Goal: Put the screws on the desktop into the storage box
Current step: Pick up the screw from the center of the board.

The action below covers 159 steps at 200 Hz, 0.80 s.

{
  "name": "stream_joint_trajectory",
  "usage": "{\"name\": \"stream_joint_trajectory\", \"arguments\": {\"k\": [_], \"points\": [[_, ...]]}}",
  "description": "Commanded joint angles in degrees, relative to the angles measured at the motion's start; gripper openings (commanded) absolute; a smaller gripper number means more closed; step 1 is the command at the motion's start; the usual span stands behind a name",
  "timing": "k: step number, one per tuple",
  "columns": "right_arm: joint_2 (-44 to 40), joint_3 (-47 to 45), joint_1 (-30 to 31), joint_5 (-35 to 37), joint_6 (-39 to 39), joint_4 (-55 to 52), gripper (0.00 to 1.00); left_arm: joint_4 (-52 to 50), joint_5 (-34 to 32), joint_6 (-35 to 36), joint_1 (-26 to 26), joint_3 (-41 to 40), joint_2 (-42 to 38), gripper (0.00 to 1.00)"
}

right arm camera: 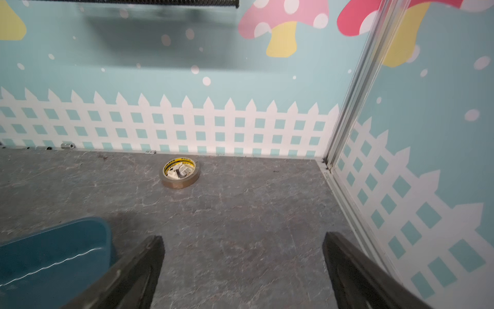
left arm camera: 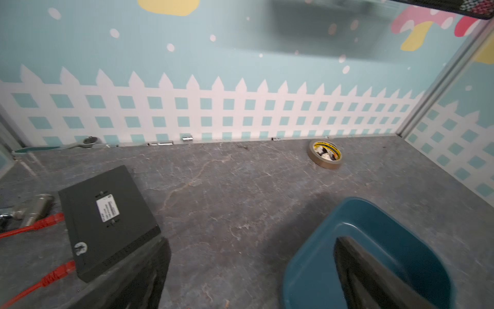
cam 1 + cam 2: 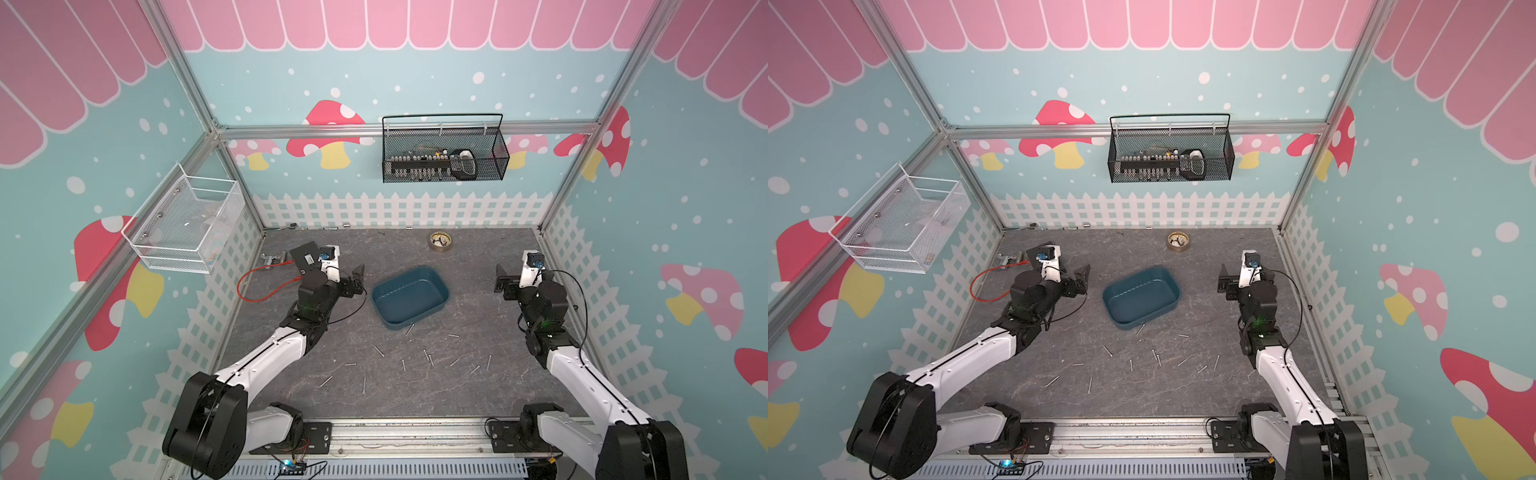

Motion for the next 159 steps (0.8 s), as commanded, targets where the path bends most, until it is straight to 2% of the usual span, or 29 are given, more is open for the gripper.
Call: {"name": "stream_joint_trajectory", "arguments": {"k": [1, 13, 34, 55, 80, 106, 159], "points": [[-0.67, 4.90, 3.93, 3.94, 4.09, -18.97, 0.99, -15.72, -2.13, -4.73, -5.27, 4.76, -2.19, 0.99], [0.33, 7.88, 6.68, 5.36, 4.27, -24.93, 0.94, -20.36, -1.41, -6.25, -7.39, 6.93, -2.46, 0.99], [2.79, 12.59, 12.05, 6.84, 4.19, -34.53, 0.94, -25.34, 7.61, -8.04, -8.20, 7.68, -3.20, 0.99], [5.55, 16.34, 16.12, 6.95, 4.58, -42.70, 0.94, -29.10, 13.34, -9.74, -8.53, 6.90, -4.58, 0.99], [8.85, 19.24, 19.62, 5.16, 4.36, -49.26, 0.93, -33.49, 16.48, -12.00, -8.74, 5.73, -7.36, 0.99], [11.98, 19.99, 22.07, 3.28, 4.01, -52.51, 0.90, -37.70, 18.74, -13.26, -8.74, 4.71, -10.66, 0.99], [17.21, 17.19, 25.15, 1.22, 4.08, -50.64, 0.80, -40.55, 18.49, -15.13, -8.74, 0.55, -16.33, 0.99]]}}
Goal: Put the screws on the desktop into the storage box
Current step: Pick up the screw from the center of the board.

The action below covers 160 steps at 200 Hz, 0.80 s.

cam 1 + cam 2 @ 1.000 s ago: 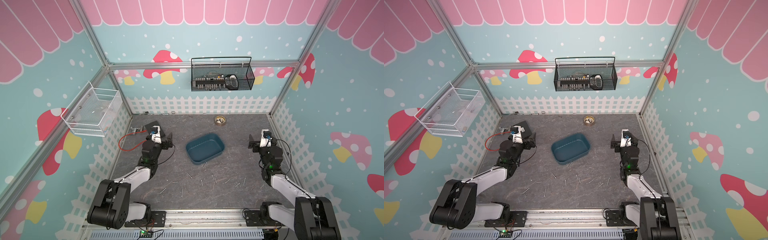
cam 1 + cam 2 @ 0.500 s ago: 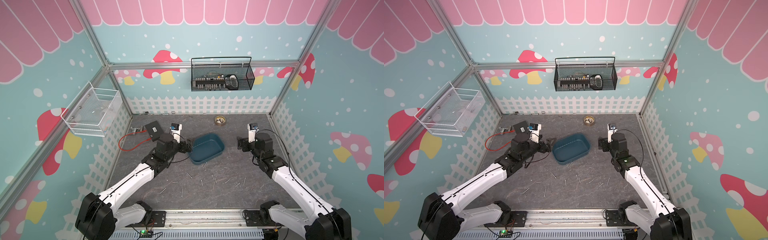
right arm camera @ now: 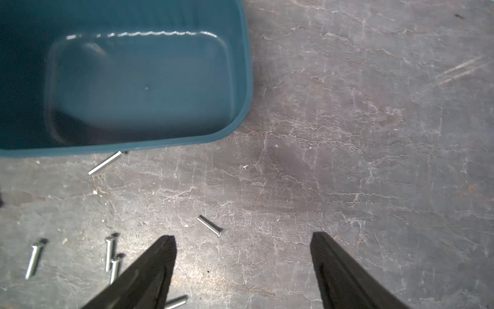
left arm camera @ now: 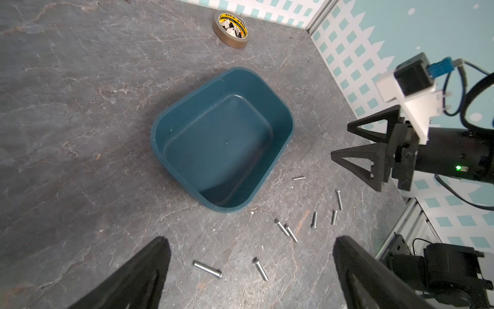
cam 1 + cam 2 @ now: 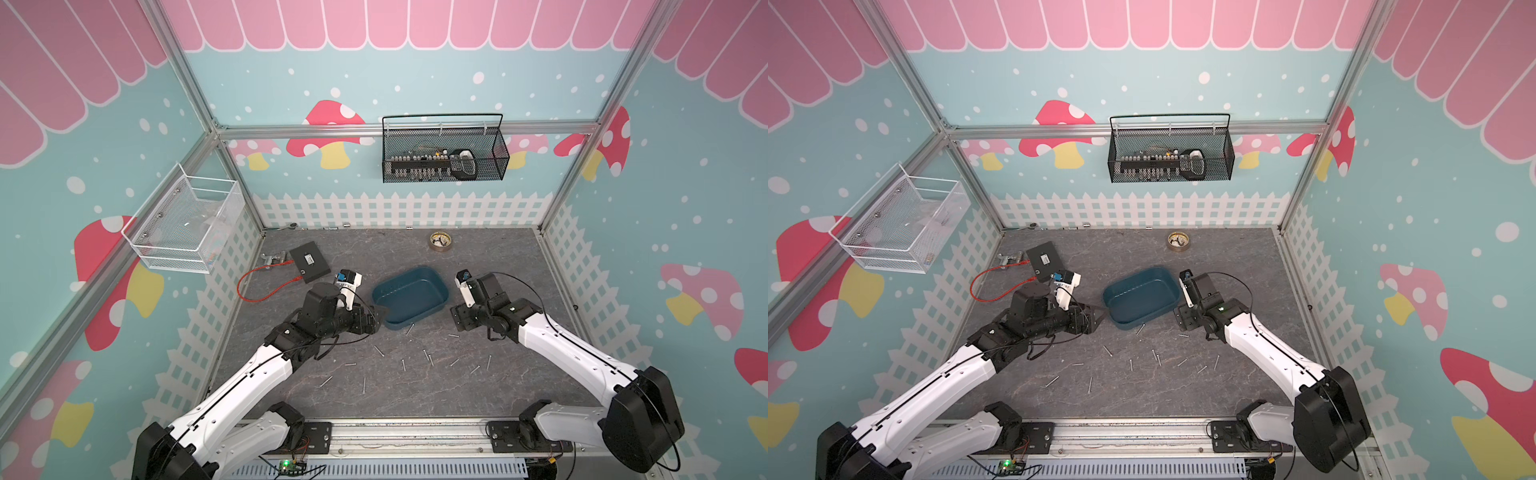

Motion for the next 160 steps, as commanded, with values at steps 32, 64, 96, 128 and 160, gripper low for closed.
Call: {"name": "stream_joint_trajectory", "arguments": {"k": [32, 64, 96, 128, 160], "points": [[5.06, -1.49, 1.58, -3.73, 0.56, 0.12, 0.70, -2.93, 4.16, -2.40, -0.28, -3.81, -0.01, 0.99], [6.79, -2.21, 2.16, -4.98, 1.89, 0.60, 0.65, -2.88, 5.28, -2.06, -0.28, -3.59, 1.35, 0.99], [8.44, -4.10, 2.23, -5.22, 2.80, 2.41, 0.59, -2.76, 6.57, -1.17, -0.22, -3.68, 1.10, 0.99], [9.47, -4.98, 2.34, -5.88, 3.48, 3.36, 0.58, -2.58, 6.86, -1.23, -0.21, -3.94, 1.19, 0.99], [11.56, -4.78, 2.34, -5.91, 3.31, 3.99, 0.56, -2.29, 6.96, -1.32, -0.27, -4.18, 1.33, 0.99]]}}
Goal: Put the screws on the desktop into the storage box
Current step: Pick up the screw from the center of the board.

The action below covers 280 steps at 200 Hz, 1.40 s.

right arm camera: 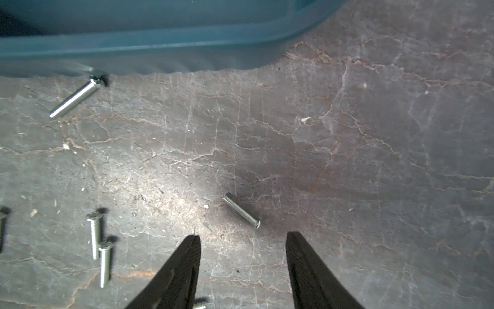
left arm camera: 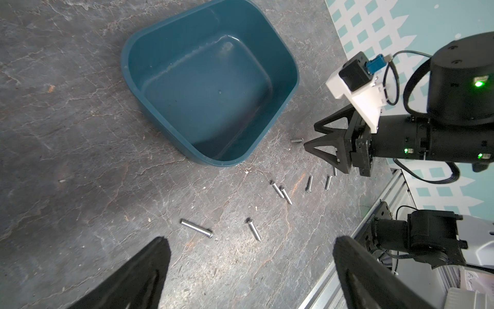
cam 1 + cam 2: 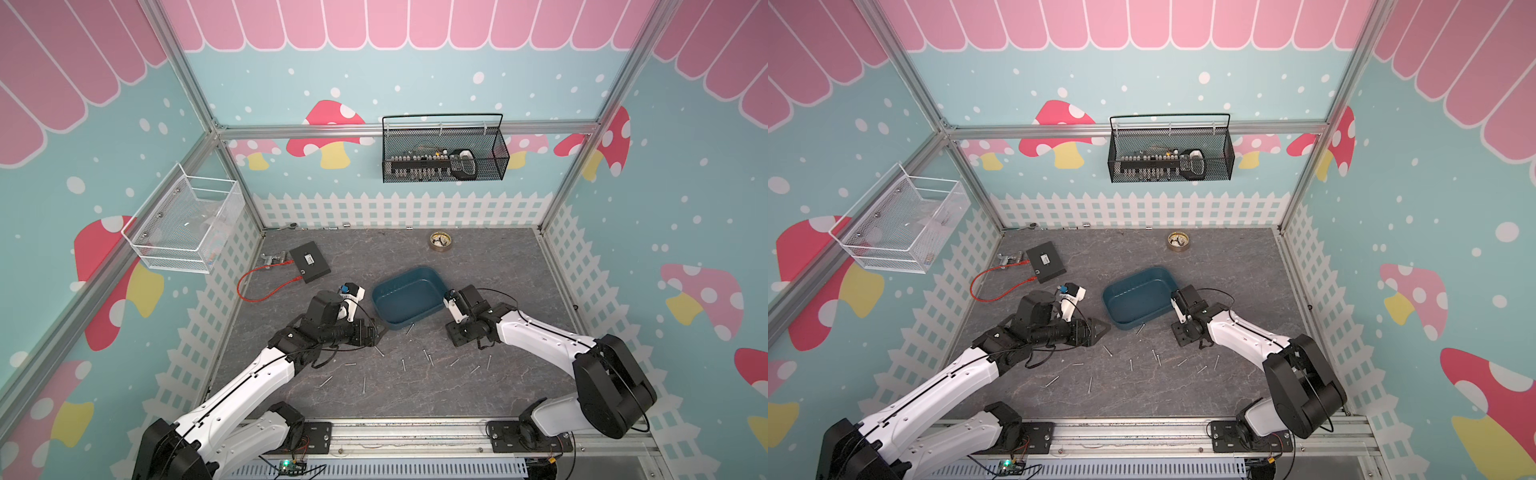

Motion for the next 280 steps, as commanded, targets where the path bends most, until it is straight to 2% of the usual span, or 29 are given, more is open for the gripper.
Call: {"name": "stream_joint_trajectory", "arguments": {"k": [1, 80, 108, 151, 224, 280], "points": [[1.66, -0.45, 0.53, -0.60, 0.51, 1.32, 0.56, 0.10, 1.06, 0.58, -0.28, -1.00, -0.10, 0.99], [6.23, 0.34, 0.53, -0.14, -0.94, 2.70, 0.49, 0.17, 0.97, 0.53, -0.28, -1.19, -0.26, 0.99], [6.52, 0.22, 0.52, -0.42, -0.86, 2.47, 0.39, 0.22, 0.93, 0.45, -0.28, -1.28, -0.52, 0.99], [6.66, 0.21, 0.47, -0.96, -0.77, 2.56, 0.39, 0.19, 0.45, 0.17, -0.27, -1.36, -1.05, 0.99], [8.14, 0.33, 0.49, -2.65, -0.85, 2.44, 0.32, 0.34, 0.26, 0.14, -0.28, -1.35, -1.03, 0.99], [9.10, 0.93, 0.53, -3.05, -0.93, 1.68, 0.22, 0.37, -0.16, 0.12, -0.18, -1.36, -1.40, 0.99]]}}
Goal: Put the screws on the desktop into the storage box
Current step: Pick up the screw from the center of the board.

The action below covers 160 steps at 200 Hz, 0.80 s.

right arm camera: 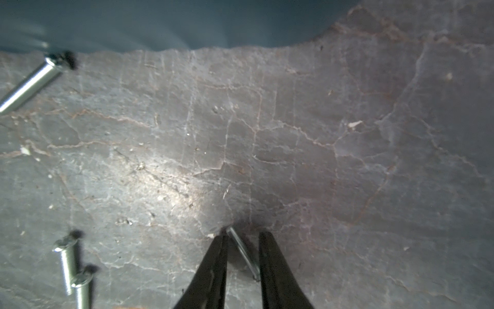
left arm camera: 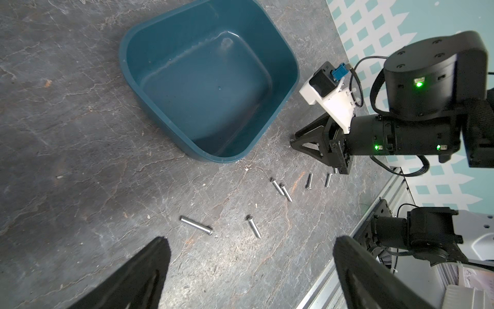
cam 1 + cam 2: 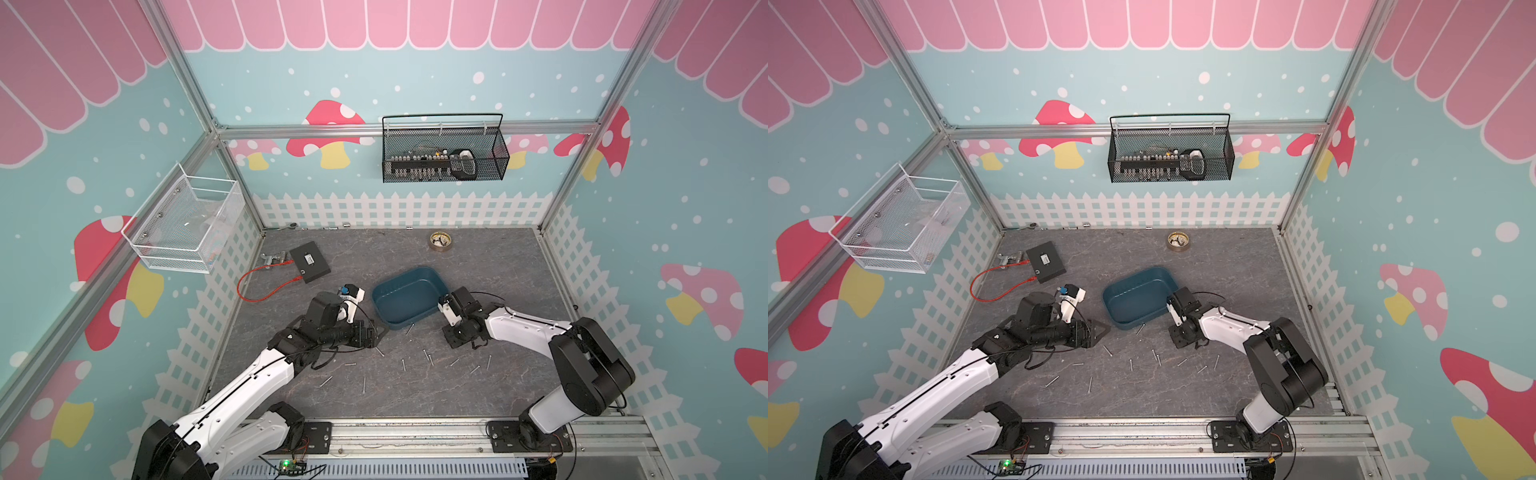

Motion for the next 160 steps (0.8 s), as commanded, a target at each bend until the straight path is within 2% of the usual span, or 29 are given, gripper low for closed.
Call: {"name": "stream_joint_trajectory", "arguments": {"k": [1, 99, 160], "points": [[1.83, 0.53, 0.49, -0.20, -0.11, -1.44, 0.22, 0.39, -0.34, 0.15, -0.19, -0.62, -0.87, 0.99], [1.40, 0.79, 0.48, -0.37, -0.02, -1.94, 0.06, 0.33, -0.32, 0.24, 0.20, -0.58, -0.39, 0.99], [-7.64, 0.06, 0.75, -3.41, -0.11, -1.85, 0.03, 0.34, -2.65, 0.24, 0.26, -0.72, -0.71, 0.99]]}}
